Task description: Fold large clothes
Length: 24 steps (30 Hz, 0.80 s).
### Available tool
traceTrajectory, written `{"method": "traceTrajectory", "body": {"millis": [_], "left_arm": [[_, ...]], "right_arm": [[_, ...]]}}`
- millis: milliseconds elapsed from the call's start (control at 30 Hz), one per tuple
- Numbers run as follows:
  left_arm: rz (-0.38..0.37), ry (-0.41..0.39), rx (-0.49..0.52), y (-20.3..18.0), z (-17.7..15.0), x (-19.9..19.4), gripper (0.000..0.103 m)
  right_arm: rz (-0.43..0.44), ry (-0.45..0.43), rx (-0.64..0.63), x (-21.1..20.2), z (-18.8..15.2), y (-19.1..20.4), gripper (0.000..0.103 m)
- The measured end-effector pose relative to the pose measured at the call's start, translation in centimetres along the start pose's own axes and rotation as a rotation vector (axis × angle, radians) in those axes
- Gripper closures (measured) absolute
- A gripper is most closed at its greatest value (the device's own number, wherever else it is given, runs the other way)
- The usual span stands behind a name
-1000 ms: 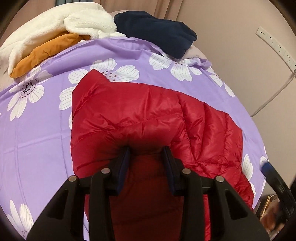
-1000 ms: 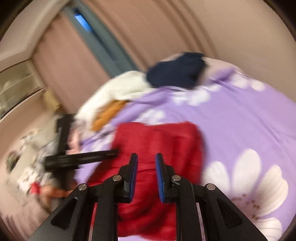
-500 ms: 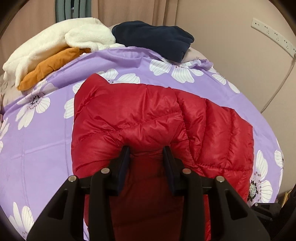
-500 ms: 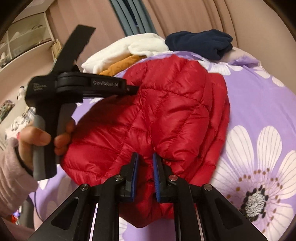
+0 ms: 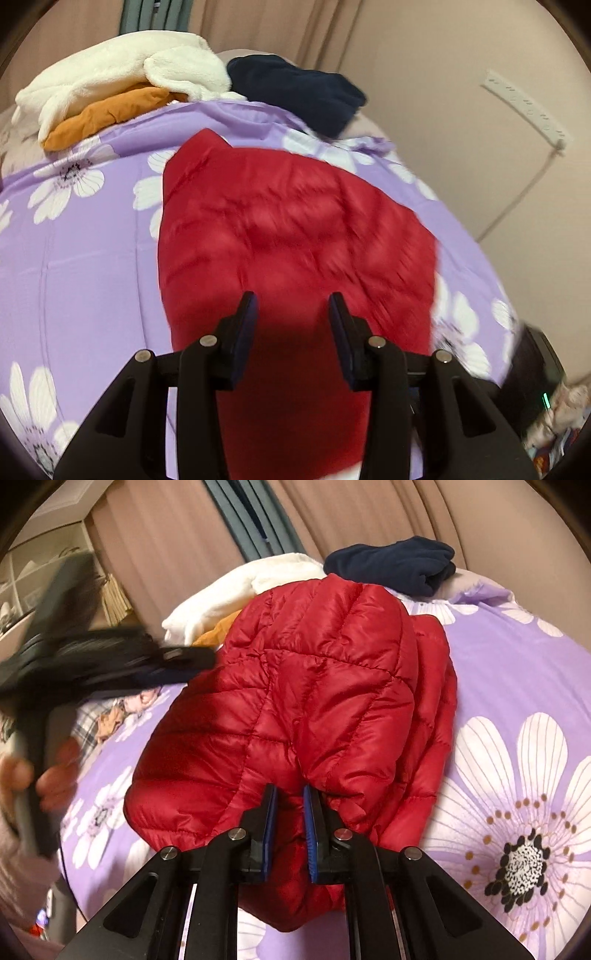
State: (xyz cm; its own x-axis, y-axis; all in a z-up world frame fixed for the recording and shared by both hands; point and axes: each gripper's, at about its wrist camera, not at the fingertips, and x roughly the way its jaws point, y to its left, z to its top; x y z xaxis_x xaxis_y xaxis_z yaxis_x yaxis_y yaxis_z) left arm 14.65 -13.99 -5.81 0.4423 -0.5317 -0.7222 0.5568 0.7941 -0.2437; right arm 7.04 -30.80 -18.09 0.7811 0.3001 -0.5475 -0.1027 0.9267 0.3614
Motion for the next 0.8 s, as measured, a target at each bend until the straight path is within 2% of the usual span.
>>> {"method": "traceTrajectory", "body": {"millis": [33, 67, 100, 233, 333, 467, 500, 533, 600, 700, 800], "left_arm": [[-0.014, 0.006, 0.003, -0.1, -0.7, -0.6, 0.064], [-0.069, 0.068, -0.011, -0.2, -1.4, -1.1, 0.064], [-0.080, 0.084, -0.003, -0.3, -2.4, -1.6, 0.064], [-0.089, 0.125, 0.003, -0.3, -5.0, -1.7, 0.064], [-0.070, 0.160, 0.005, -0.3, -5.7, -0.5, 0.064], [-0.067, 0.163, 0.007, -0.4, -5.4, 0.0, 0.064], [-0.068, 0.165, 0.009, -0.5, -5.3, 0.1, 0.064], [-0.071, 0.166, 0.011, -0.5, -5.3, 0.1, 0.063], [-0.068, 0.165, 0.019, -0.5, -5.4, 0.1, 0.063], [-0.066, 0.162, 0.026, -0.4, -5.7, -0.2, 0.061], [-0.071, 0.163, 0.025, -0.3, -5.5, 0.0, 0.060]], "right_arm": [[0.002, 0.000, 0.010, 0.0, 0.0, 0.0, 0.092], [0.004, 0.000, 0.017, -0.1, 0.0, -0.2, 0.092], [0.005, 0.001, 0.023, -0.2, 0.1, -0.1, 0.092], [-0.002, 0.012, 0.026, -0.3, 0.3, 0.1, 0.092], [-0.009, 0.024, 0.026, -0.6, 0.8, 0.5, 0.092], [-0.011, -0.041, 0.032, -2.6, 2.3, 0.8, 0.091], [-0.011, -0.067, 0.038, -3.1, 2.9, 0.7, 0.087], [-0.016, -0.095, 0.047, -3.4, 3.6, 0.4, 0.079], [-0.032, -0.129, 0.072, -3.5, 4.9, -0.3, 0.073], [-0.035, -0.170, 0.109, -2.9, 6.8, -1.4, 0.073], [-0.056, -0.146, 0.154, -0.9, 7.6, -2.5, 0.073]]}}
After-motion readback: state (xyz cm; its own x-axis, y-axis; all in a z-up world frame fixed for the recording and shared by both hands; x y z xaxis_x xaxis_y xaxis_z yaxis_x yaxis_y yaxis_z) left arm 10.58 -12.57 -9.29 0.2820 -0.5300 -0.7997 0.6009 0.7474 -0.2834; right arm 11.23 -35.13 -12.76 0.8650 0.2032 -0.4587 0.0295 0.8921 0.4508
